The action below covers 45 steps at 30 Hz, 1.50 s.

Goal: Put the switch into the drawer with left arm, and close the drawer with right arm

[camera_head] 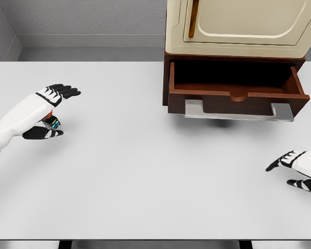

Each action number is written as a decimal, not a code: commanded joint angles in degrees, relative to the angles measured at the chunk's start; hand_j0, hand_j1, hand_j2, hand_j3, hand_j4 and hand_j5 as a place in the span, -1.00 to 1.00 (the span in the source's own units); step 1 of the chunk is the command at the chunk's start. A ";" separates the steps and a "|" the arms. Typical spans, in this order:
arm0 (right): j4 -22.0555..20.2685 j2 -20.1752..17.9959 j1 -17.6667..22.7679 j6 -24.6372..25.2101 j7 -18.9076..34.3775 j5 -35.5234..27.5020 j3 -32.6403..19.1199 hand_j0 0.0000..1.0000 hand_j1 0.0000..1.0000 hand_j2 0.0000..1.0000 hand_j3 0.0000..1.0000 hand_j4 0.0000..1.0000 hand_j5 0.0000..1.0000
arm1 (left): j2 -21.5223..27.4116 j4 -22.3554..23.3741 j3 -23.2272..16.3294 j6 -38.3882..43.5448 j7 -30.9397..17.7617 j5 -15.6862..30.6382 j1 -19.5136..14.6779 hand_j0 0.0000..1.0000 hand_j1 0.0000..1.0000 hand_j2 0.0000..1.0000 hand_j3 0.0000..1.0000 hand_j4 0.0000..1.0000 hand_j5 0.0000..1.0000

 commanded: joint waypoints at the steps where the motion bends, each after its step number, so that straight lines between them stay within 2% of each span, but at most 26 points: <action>1: -0.59 -0.05 0.00 0.12 -0.01 -0.47 -0.68 0.39 0.39 0.39 0.39 0.39 0.39 | 0.06 0.81 1.49 0.09 0.03 0.43 0.00 1.00 1.00 1.00 1.00 1.00 1.00; 4: -0.68 -0.05 0.00 0.12 -0.10 -0.65 -1.47 0.41 0.41 0.41 0.41 0.41 0.41 | -0.03 0.89 2.54 0.09 0.39 1.39 0.09 1.00 1.00 1.00 1.00 1.00 1.00; 5: -0.86 -0.05 0.00 0.12 -0.28 -0.74 -2.00 0.41 0.41 0.41 0.41 0.41 0.41 | -0.30 0.89 4.30 0.09 0.47 1.66 0.35 1.00 1.00 1.00 1.00 1.00 1.00; 9: -1.47 -0.05 -0.09 0.12 -0.54 -0.74 -4.11 0.45 0.45 0.45 0.45 0.45 0.45 | -0.38 1.16 4.83 0.09 0.30 10.35 0.70 1.00 1.00 1.00 1.00 1.00 1.00; 11: -1.73 0.03 -0.18 0.12 -0.63 -1.96 -4.19 0.45 0.45 0.45 0.45 0.45 0.45 | 1.28 2.21 4.48 0.09 -2.06 19.22 0.96 1.00 1.00 1.00 1.00 1.00 1.00; 12: -1.91 -0.05 -0.35 0.12 -0.63 -2.32 -4.28 0.45 0.45 0.45 0.45 0.45 0.45 | 1.81 2.21 4.21 0.09 -7.16 25.81 2.02 1.00 1.00 1.00 1.00 1.00 1.00; 14: -1.91 -0.58 -0.88 0.12 -0.63 -3.55 -4.28 0.45 0.45 0.45 0.45 0.45 0.45 | 1.81 1.60 2.81 0.09 -19.29 35.40 2.11 1.00 1.00 1.00 1.00 1.00 1.00; 16: -2.00 -0.67 -0.88 0.12 -0.37 -3.64 -4.63 0.46 0.46 0.46 0.46 0.46 0.46 | 1.73 1.77 2.89 0.09 -19.32 39.01 1.41 1.00 1.00 1.00 1.00 1.00 1.00; 18: -2.09 -1.11 -0.62 0.12 -0.10 -3.55 -4.46 0.46 0.46 0.46 0.46 0.46 0.46 | 1.29 1.77 2.89 0.09 -19.32 44.98 0.62 1.00 1.00 1.00 1.00 1.00 1.00; 19: -2.09 -1.11 -0.53 0.12 -0.10 -3.55 -4.46 0.46 0.46 0.46 0.46 0.46 0.46 | 0.58 1.86 3.24 0.09 -19.32 46.04 -0.17 1.00 1.00 1.00 1.00 1.00 1.00; 24: -2.09 -0.93 -1.05 0.12 -0.19 -3.64 -4.20 0.47 0.47 0.47 0.47 0.47 0.47 | 0.58 5.11 4.21 7.74 -19.32 45.17 -3.08 1.00 1.00 1.00 1.00 1.00 1.00; 26: -2.09 -0.84 -1.14 0.12 -0.37 -3.64 -4.19 0.54 0.54 0.54 0.54 0.54 0.54 | 0.23 5.90 4.56 10.04 -19.32 40.25 -3.43 1.00 1.00 1.00 1.00 1.00 1.00; 27: -2.09 -0.84 -1.14 0.12 -0.37 -3.64 -4.19 0.54 0.54 0.54 0.54 0.54 0.54 | 0.06 5.90 4.30 12.05 -19.32 39.71 -3.16 1.00 1.00 1.00 1.00 1.00 1.00; 28: -2.09 -0.84 -1.23 0.12 -0.37 -3.64 -4.19 0.54 0.54 0.54 0.54 0.54 0.54 | -0.21 5.55 4.21 18.55 -19.32 40.24 -2.90 1.00 1.00 1.00 1.00 1.00 1.00; 30: -2.09 -0.84 -1.23 0.12 -0.45 -3.64 -4.19 0.54 0.54 0.54 0.54 0.54 0.54 | -0.65 5.64 4.21 22.42 -19.32 40.42 -2.90 1.00 1.00 1.00 1.00 1.00 1.00; 32: -2.09 -0.76 -1.23 0.12 -0.45 -3.55 -4.19 0.54 0.54 0.54 0.54 0.54 0.54 | -0.91 5.73 4.30 28.49 -19.32 43.84 -3.08 1.00 1.00 1.00 1.00 1.00 1.00; 35: -2.09 -0.49 -1.14 0.12 -0.54 -3.64 -4.19 0.53 0.53 0.53 0.53 0.53 0.53 | -2.05 7.84 4.48 29.20 -19.32 46.75 -3.43 1.00 1.00 1.00 1.00 1.00 1.00; 38: -2.17 -0.32 -0.70 0.12 -0.45 -3.64 -4.19 0.53 0.53 0.53 0.53 0.53 0.53 | -4.16 11.88 4.74 29.64 -19.32 46.57 -3.78 1.00 1.00 1.00 1.00 1.00 1.00; 40: -2.17 -0.23 -0.53 0.12 -0.45 -3.64 -4.19 0.52 0.52 0.52 0.52 0.52 0.52 | -6.01 14.96 4.91 29.29 -19.32 46.13 -5.45 1.00 1.00 1.00 1.00 1.00 1.00; 45: -2.17 0.56 -0.35 0.12 -0.63 -3.64 -4.19 0.52 0.52 0.52 0.52 0.52 0.52 | -9.52 16.36 7.11 28.14 -19.32 45.52 -4.66 1.00 1.00 1.00 1.00 1.00 1.00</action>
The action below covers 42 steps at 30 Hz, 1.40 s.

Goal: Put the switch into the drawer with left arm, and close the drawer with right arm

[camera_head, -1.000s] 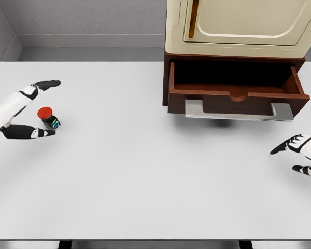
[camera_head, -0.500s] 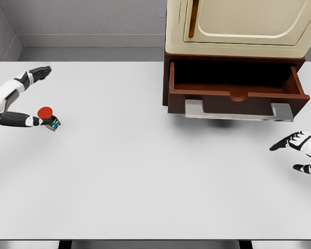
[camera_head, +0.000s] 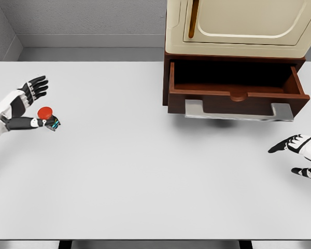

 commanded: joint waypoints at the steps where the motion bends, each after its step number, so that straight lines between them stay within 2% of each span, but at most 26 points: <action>1: -0.03 0.13 0.00 0.12 -0.06 -0.42 0.00 0.53 0.53 0.53 0.53 0.53 0.53 | -1.81 0.75 0.62 -1.54 0.00 0.09 0.00 1.00 1.00 1.00 1.00 1.00 1.00; 7: -0.03 -0.23 0.00 0.12 0.03 -0.42 0.09 0.51 0.51 0.51 0.51 0.51 0.51 | -2.07 1.01 0.80 -3.47 0.00 -0.43 1.14 1.00 1.00 1.00 1.00 1.00 1.00; 10: -0.03 -0.40 0.00 0.12 -0.06 -0.42 0.09 0.46 0.46 0.46 0.46 0.46 0.46 | -2.07 2.42 1.94 -3.56 0.00 -2.54 1.14 1.00 1.00 1.00 1.00 1.00 1.00; 12: -0.12 -0.31 0.00 0.12 -0.06 -0.42 0.00 0.43 0.43 0.43 0.43 0.43 0.43 | -2.16 3.82 1.94 -3.91 0.00 -5.53 1.14 1.00 1.00 1.00 1.00 1.00 1.00; 15: -0.12 0.04 0.00 0.12 -0.15 -0.42 0.00 0.44 0.44 0.44 0.44 0.44 0.44 | -2.07 4.44 2.99 -4.00 0.00 -5.80 1.14 1.00 1.00 1.00 1.00 1.00 1.00; 22: -0.12 0.13 -0.09 0.12 -0.06 -0.42 0.00 0.46 0.46 0.46 0.46 0.46 0.46 | -3.13 5.67 3.08 -4.00 0.00 -9.84 1.23 1.00 1.00 1.00 1.00 1.00 1.00; 26: -0.12 0.13 -0.26 0.12 -0.06 -0.42 0.00 0.47 0.47 0.47 0.47 0.47 0.47 | -4.44 6.02 3.08 -3.74 0.00 -11.51 0.53 1.00 1.00 1.00 1.00 1.00 1.00; 30: -0.12 0.13 -0.53 0.12 -0.06 -0.42 0.00 0.47 0.47 0.47 0.47 0.47 0.47 | -4.71 8.31 2.90 -3.56 0.00 -11.69 -1.41 1.00 1.00 1.00 1.00 1.00 1.00; 34: -0.12 0.13 -0.79 0.12 -0.06 -0.42 0.00 0.47 0.47 0.47 0.47 0.47 0.47 | -4.71 9.45 2.82 -3.47 0.00 -12.48 -1.58 1.00 1.00 1.00 1.00 1.00 1.00; 37: -0.12 0.13 -0.79 0.12 -0.06 -0.42 0.00 0.48 0.48 0.48 0.48 0.48 0.48 | -4.71 10.95 2.90 -3.39 0.00 -13.62 -2.37 0.94 0.94 0.94 0.94 0.94 0.94; 42: -0.12 0.13 -0.79 0.12 -0.06 -0.42 0.00 0.49 0.49 0.49 0.49 0.49 0.49 | -4.71 11.56 2.90 -3.21 0.00 -13.71 -2.64 0.71 0.71 0.71 0.71 0.71 0.71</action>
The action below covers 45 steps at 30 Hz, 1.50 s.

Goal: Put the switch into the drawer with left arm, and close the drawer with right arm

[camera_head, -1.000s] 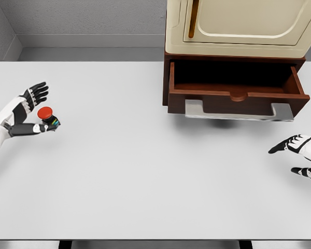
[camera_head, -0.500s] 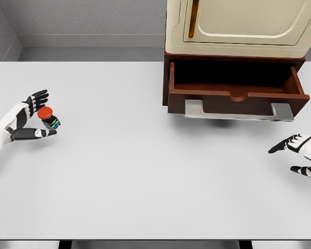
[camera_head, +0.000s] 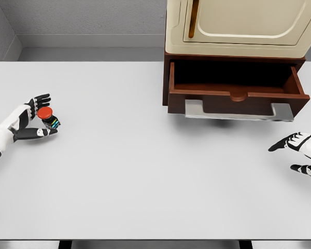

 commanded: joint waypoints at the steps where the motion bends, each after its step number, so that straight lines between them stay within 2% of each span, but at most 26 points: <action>1: -0.02 -0.07 0.00 0.12 -0.02 -0.42 0.00 0.49 0.49 0.49 0.49 0.49 0.49 | 0.06 0.33 0.00 0.15 0.04 -0.19 0.00 0.64 0.64 0.64 0.64 0.64 0.64; 6: -0.02 0.02 0.00 0.12 -0.02 -0.42 0.00 0.49 0.49 0.49 0.49 0.49 0.49 | 0.06 0.24 -0.17 0.15 0.04 -0.19 0.09 0.48 0.48 0.48 0.48 0.48 0.48; 19: -0.02 0.02 0.00 0.12 -0.02 -0.42 -0.09 0.51 0.51 0.51 0.51 0.51 0.51 | 0.06 0.33 -0.35 0.15 0.04 -0.72 0.97 0.47 0.47 0.47 0.47 0.47 0.47; 22: -0.02 0.02 0.00 0.12 -0.02 -0.42 -0.09 0.51 0.51 0.51 0.51 0.51 0.51 | 0.06 0.24 -0.35 0.15 0.04 -0.72 1.05 0.25 0.25 0.25 0.25 0.25 0.25; 24: -0.02 0.02 0.00 0.12 -0.02 -0.42 -0.09 0.51 0.51 0.51 0.51 0.51 0.51 | 0.14 -0.11 -0.26 0.15 0.04 -0.54 1.05 -0.07 -0.07 -0.07 -0.07 -0.07 -0.07; 26: -0.02 0.10 -0.09 0.12 -0.02 -0.42 -0.09 0.52 0.52 0.52 0.52 0.52 0.52 | 0.15 -0.46 -0.17 0.15 0.04 -0.54 0.97 -0.15 -0.15 -0.15 -0.15 -0.15 -0.15; 45: -0.02 0.10 -0.09 0.12 -0.02 -0.42 -0.09 0.54 0.54 0.54 0.54 0.54 0.54 | 0.50 -11.79 -0.35 0.41 0.04 -0.63 0.09 -0.29 -0.29 -0.29 -0.29 -0.29 -0.29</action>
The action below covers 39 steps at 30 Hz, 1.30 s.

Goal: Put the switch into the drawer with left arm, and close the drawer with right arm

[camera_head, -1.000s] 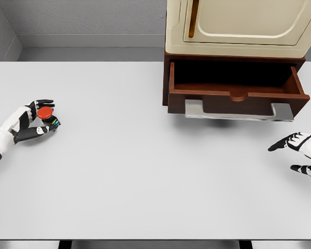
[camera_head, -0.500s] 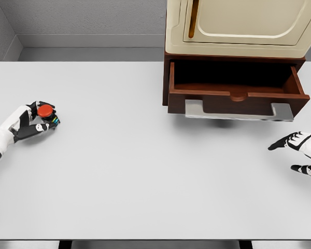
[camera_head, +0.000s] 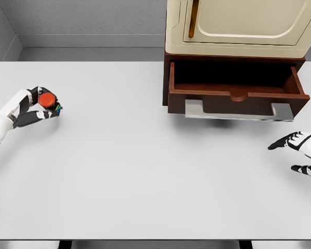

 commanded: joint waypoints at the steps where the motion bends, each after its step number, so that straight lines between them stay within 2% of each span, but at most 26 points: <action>1: -0.02 -0.07 0.00 0.12 -0.02 -0.42 0.00 0.54 0.54 0.54 0.54 0.54 0.54 | -0.22 -2.37 -0.03 0.34 0.02 0.30 0.00 -0.32 -0.32 -0.32 -0.32 -0.32 -0.32; 6: -0.02 -0.07 0.00 0.12 -0.02 -0.51 -0.18 0.54 0.54 0.54 0.54 0.54 0.54 | -1.89 -4.92 -2.32 0.78 0.02 -0.84 -1.49 -0.32 -0.32 -0.32 -0.32 -0.32 -0.32; 13: 0.07 -0.07 0.00 0.12 -0.28 -0.51 -0.35 0.51 0.51 0.51 0.51 0.51 0.51 | -4.26 -5.89 -6.10 0.61 0.02 -1.98 -5.18 -0.32 -0.32 -0.32 -0.32 -0.32 -0.32; 20: 0.07 0.46 -0.09 0.12 -1.34 -0.51 -0.35 0.50 0.50 0.50 0.50 0.50 0.50 | -6.28 -6.50 -6.54 0.61 0.02 -1.98 -6.50 -0.31 -0.31 -0.31 -0.31 -0.31 -0.31; 29: 0.07 0.72 -0.09 0.12 -1.43 -0.68 -0.44 0.52 0.52 0.52 0.52 0.52 0.52 | -12.52 -8.00 -6.98 0.61 0.02 -3.48 -8.44 -0.31 -0.31 -0.31 -0.31 -0.31 -0.31; 33: 0.07 0.72 0.00 0.12 -1.43 -0.77 -0.35 0.52 0.52 0.52 0.52 0.52 0.52 | -15.51 -10.19 -6.98 0.43 0.02 -8.92 -9.58 -0.31 -0.31 -0.31 -0.31 -0.31 -0.31; 39: -0.02 0.72 0.00 0.12 -1.43 -0.77 -0.35 0.52 0.52 0.52 0.52 0.52 0.52 | -18.76 -12.39 -6.98 0.08 0.02 -14.20 -10.90 -0.32 -0.32 -0.32 -0.32 -0.32 -0.32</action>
